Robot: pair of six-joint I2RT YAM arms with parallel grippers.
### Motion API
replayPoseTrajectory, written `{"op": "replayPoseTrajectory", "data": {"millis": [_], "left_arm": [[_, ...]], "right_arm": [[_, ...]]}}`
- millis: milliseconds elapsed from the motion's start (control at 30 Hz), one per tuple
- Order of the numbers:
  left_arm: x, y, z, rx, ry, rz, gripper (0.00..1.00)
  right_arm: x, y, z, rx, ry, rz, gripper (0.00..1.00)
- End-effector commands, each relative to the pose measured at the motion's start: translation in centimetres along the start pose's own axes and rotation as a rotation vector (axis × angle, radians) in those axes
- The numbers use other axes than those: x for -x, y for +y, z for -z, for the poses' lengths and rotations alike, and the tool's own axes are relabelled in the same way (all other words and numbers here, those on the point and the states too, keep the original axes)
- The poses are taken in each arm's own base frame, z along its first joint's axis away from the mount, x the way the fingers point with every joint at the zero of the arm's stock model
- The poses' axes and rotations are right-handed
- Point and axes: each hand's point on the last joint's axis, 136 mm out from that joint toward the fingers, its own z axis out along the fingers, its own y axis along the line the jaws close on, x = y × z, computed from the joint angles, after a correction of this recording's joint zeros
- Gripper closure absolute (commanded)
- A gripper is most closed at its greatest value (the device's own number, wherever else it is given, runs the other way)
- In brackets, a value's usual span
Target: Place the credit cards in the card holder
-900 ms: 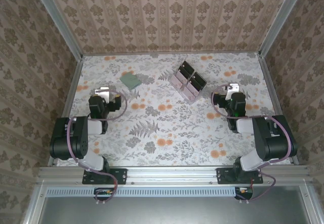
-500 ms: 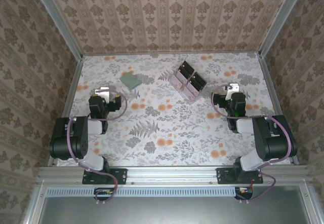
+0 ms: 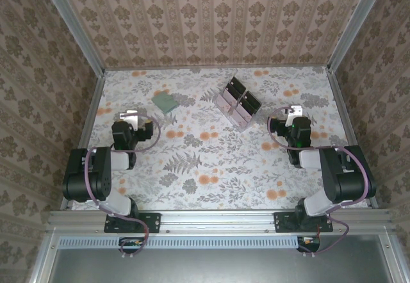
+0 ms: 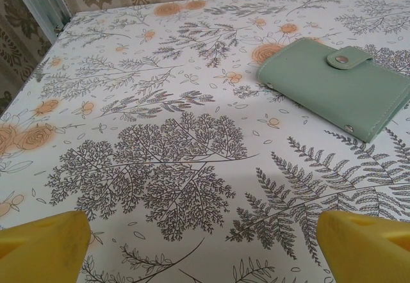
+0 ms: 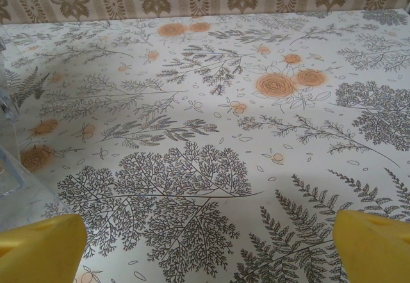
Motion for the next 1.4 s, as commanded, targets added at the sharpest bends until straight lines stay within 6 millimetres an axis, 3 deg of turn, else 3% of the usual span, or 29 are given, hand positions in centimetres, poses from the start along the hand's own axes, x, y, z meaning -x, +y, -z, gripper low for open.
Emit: {"op": "replayPoseTrajectory", "data": {"millis": [0,333,567,800,967,1100,1367], "left_arm": [[1.1,0.1,-0.2,-0.009,-0.028,0.01,0.0],[2.0,-0.5,0.7,-0.062,-0.058,0.005,0.0],[3.0,0.3,1.1,-0.043,-0.033,0.035,0.0],[5.1,2.4,1.5,0.063,0.022,0.084,0.0],[8.3,2.2,1.4,0.043,0.071,0.193,0.0],[9.6,0.0,0.7,-0.016,0.149,0.256,0.0],[11.4,-8.6,-2.6,-0.17,0.28,0.246,0.0]], "right_arm": [[0.2,-0.2,-0.2,-0.002,-0.003,0.004,0.0],[0.8,0.6,0.4,0.047,-0.021,0.024,0.0],[3.4,0.0,2.2,0.006,-0.012,-0.012,0.0],[5.9,-0.9,4.5,-0.059,0.106,-0.216,0.0],[7.7,2.8,5.5,0.137,0.218,-0.294,0.0],[7.6,4.3,5.9,0.165,0.307,-0.322,0.0],[4.3,6.6,5.8,0.097,0.472,-0.309,0.01]]}}
